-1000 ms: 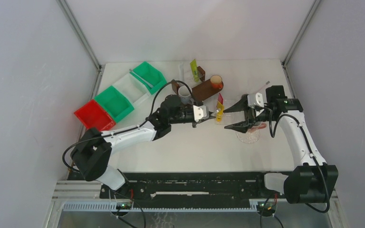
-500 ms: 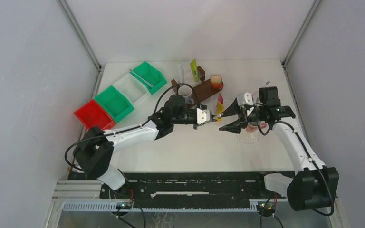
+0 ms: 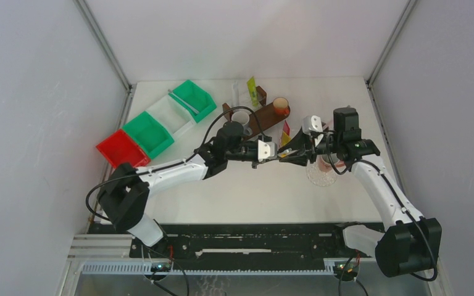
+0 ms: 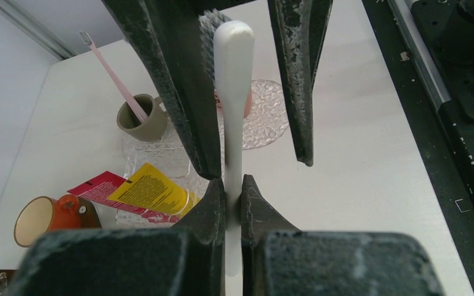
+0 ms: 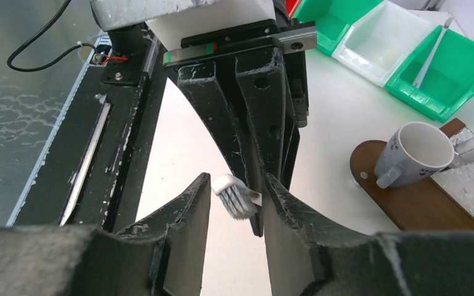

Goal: Prepare toiletry sets of a toothbrush and toothpaste on the tray
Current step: Place the toothbrush in the cup.

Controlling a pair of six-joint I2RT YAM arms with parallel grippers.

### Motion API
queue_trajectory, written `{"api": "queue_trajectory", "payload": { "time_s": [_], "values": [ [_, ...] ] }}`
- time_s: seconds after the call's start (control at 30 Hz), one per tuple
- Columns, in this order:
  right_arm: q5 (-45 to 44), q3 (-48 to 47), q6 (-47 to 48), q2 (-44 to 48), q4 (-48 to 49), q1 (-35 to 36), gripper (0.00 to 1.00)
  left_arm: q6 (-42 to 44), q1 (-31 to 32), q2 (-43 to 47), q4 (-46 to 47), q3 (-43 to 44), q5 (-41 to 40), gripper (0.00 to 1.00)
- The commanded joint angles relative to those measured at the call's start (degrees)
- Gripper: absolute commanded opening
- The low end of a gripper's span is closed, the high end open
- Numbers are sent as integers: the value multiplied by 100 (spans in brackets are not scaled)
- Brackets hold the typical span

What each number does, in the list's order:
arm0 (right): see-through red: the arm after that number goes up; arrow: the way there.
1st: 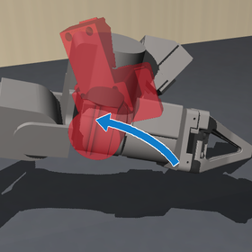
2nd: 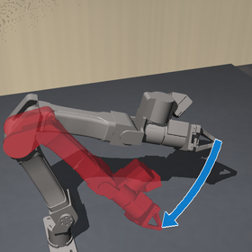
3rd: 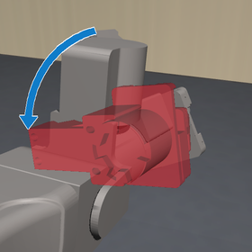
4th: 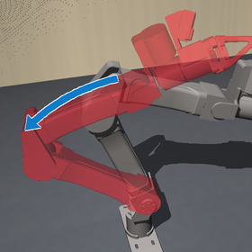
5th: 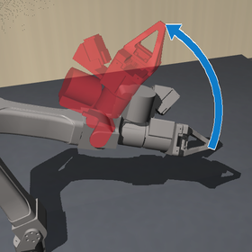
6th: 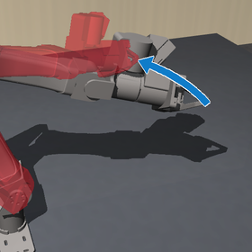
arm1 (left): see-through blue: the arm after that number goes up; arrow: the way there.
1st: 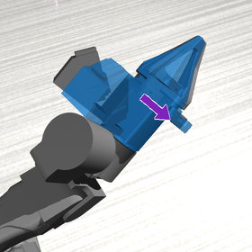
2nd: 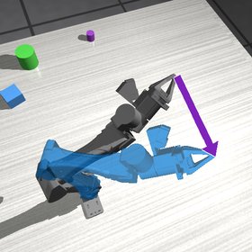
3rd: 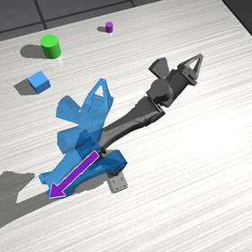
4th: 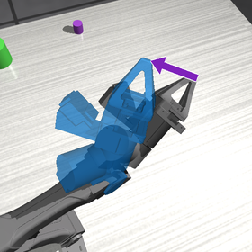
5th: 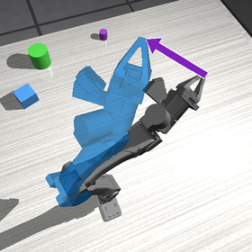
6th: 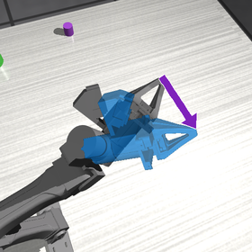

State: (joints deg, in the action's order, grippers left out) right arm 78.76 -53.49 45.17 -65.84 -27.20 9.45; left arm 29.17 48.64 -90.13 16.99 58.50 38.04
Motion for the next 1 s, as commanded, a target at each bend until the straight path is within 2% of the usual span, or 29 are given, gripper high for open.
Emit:
{"api": "queue_trajectory", "payload": {
  "time_s": [0.0,0.23,0.4,0.47,0.53,0.6,0.67,0.8,0.97],
  "values": [
    [-81,-52,-446,98,438,64,42,120,35,-35,-72,462,172,0],
    [-175,-47,-405,72,418,170,28,87,37,-42,-143,513,186,0],
    [-178,-91,-348,68,334,170,5,67,33,-25,-152,522,148,4],
    [-177,-132,-333,72,284,147,0,47,33,-1,-153,522,91,15],
    [-164,-151,-353,76,255,128,0,16,31,34,-153,511,15,28],
    [-147,-161,-437,80,279,89,0,4,31,91,-153,481,-65,46],
    [-135,-166,-583,76,386,53,0,-20,31,172,-62,407,-200,59],
    [-124,-161,-911,85,579,-36,0,-38,22,406,367,82,-383,73],
    [-133,-161,-1453,87,855,-160,0,-307,-103,829,1113,-442,-692,80]
  ]
}}
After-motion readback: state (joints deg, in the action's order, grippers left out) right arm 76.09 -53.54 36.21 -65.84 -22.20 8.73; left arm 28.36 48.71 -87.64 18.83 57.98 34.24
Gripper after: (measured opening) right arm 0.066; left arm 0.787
